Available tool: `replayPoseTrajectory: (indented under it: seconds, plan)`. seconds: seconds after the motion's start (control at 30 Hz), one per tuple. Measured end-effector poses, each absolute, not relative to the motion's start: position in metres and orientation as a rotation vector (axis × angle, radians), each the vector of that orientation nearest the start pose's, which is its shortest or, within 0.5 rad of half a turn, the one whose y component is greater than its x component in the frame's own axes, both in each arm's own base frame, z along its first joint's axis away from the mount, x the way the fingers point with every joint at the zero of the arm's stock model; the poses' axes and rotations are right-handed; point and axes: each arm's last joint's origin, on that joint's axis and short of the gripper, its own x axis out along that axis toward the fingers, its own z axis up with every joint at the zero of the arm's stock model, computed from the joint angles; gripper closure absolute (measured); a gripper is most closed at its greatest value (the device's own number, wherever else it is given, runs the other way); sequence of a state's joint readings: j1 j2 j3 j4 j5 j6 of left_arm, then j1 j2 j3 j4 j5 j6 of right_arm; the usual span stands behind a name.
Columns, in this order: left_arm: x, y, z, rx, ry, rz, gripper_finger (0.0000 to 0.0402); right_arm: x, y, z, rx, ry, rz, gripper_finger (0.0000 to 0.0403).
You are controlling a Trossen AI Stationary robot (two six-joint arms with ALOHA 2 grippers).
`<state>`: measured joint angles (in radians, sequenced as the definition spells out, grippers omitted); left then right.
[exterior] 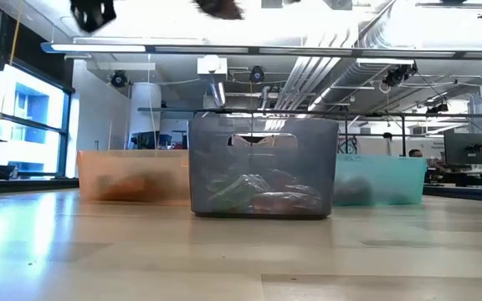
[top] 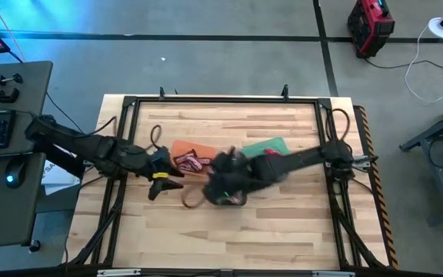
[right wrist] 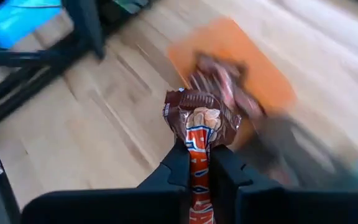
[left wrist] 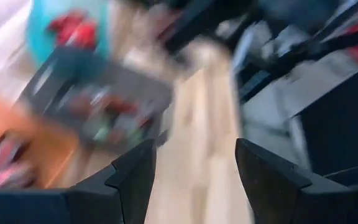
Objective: Sort candy by brand, put in halloween buckets
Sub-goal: Put the brown chocolate bar into the orange bin
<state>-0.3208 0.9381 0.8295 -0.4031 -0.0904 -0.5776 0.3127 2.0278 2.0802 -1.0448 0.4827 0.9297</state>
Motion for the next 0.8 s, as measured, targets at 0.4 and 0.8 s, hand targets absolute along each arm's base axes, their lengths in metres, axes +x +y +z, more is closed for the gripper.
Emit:
replayPoseTrajectory:
  seconds: [0.4, 0.8]
  plan:
    - [0.139, -0.051, 0.349, -0.476, 0.176, -0.041, 0.0190, 0.478, 0.005, 0.307, 0.410, 0.688, -0.391, 0.0384]
    - [0.120, -0.039, 0.359, -0.407, 0.064, 0.070, 0.0190, 0.491, -0.015, 0.284, 0.488, 0.735, -0.314, 0.0266]
